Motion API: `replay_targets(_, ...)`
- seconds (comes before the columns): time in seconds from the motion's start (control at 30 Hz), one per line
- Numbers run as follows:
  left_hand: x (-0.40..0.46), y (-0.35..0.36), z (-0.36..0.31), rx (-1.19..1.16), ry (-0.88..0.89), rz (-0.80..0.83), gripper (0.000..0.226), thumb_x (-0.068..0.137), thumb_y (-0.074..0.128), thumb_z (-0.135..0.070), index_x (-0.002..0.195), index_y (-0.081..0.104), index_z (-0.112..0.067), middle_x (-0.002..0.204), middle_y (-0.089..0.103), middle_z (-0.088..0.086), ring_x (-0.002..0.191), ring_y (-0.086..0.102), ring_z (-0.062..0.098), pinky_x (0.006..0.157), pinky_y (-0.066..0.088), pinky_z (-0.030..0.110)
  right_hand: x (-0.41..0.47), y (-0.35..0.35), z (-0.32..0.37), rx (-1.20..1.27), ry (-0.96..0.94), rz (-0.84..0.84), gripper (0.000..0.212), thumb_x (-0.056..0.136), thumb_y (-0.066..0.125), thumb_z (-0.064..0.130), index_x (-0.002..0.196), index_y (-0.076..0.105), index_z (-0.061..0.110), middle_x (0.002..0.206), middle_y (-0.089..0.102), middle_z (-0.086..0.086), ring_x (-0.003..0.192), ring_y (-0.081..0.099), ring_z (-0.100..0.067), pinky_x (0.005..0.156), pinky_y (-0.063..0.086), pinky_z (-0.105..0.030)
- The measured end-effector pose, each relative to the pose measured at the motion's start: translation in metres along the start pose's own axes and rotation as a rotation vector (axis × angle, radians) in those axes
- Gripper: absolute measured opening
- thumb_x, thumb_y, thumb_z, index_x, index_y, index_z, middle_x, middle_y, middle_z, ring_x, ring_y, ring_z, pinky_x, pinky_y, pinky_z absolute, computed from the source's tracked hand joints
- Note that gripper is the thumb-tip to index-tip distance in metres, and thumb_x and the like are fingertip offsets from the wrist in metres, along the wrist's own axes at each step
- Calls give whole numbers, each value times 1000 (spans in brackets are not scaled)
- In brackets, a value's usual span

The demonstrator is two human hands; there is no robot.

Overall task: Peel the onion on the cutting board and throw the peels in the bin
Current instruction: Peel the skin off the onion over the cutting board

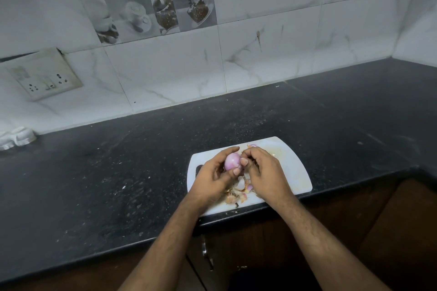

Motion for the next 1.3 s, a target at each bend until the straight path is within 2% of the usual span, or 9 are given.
replay_targets(0.13,-1,3,-4,69,29,-11,43,97,73,-26,138,61,-17,129,70,11,116,69,18,103,57,38,1,0,0,-3,-33,6,12,102,58,19,91,63,21,94,65,10,98,61,-9,84,52,-29)
replay_targets(0.27,-1,1,-5,41,8,20,41,99,72,-23,138,61,-17,132,68,16,116,68,22,106,56,42,2,0,0,36,-37,37,12,102,57,18,91,62,22,95,64,8,91,61,-9,78,56,-37)
replay_targets(0.5,-1,2,-5,177,20,-9,40,101,69,-32,138,61,-21,128,71,7,116,69,18,106,57,37,4,-2,0,41,-51,69,14,101,57,15,90,61,23,94,65,6,92,62,-14,82,54,-37)
replay_targets(0.6,-2,4,-5,332,50,-40,38,104,61,-40,138,58,-24,122,73,3,113,70,19,101,56,31,4,-1,1,22,-46,68,14,102,55,16,91,61,22,93,65,6,94,62,-14,81,53,-35)
replay_targets(0.8,-4,8,-9,529,125,-79,31,112,47,-33,140,50,-20,124,67,-6,113,64,7,92,47,15,-1,1,7,-13,-23,60,16,105,51,24,92,59,22,92,64,6,96,62,-9,81,50,-24)
replay_targets(0.93,-5,8,-13,523,128,-99,23,114,40,-34,134,47,-24,116,65,-11,106,65,1,86,46,11,-3,-1,12,15,-35,18,8,103,57,28,99,62,24,94,67,13,90,65,-3,76,51,-17)
replay_targets(1.03,-5,8,-16,507,128,-108,13,115,39,-33,123,48,-29,112,67,-12,103,65,-5,85,46,8,-6,-3,15,46,-58,-19,8,100,63,20,103,70,22,93,71,15,91,66,0,76,50,-10)
replay_targets(1.2,-8,7,-18,383,106,-108,29,114,40,-34,122,63,-18,109,72,-8,99,66,-9,87,48,9,-11,-4,14,60,-25,-50,9,97,68,14,98,75,20,88,72,16,89,66,4,74,49,-6)
replay_targets(1.3,-7,6,-17,379,81,-129,33,114,39,-38,116,67,-21,105,74,-7,95,66,-7,83,48,10,-11,-1,12,-10,-54,-46,9,98,65,17,98,74,18,90,72,14,87,65,0,74,50,-10)
Point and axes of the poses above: each hand's wrist, its own x-axis towards the middle knuckle, its own y-axis out of the palm, z = x × y, the point moved 3 cm from there along x, towards the middle knuckle
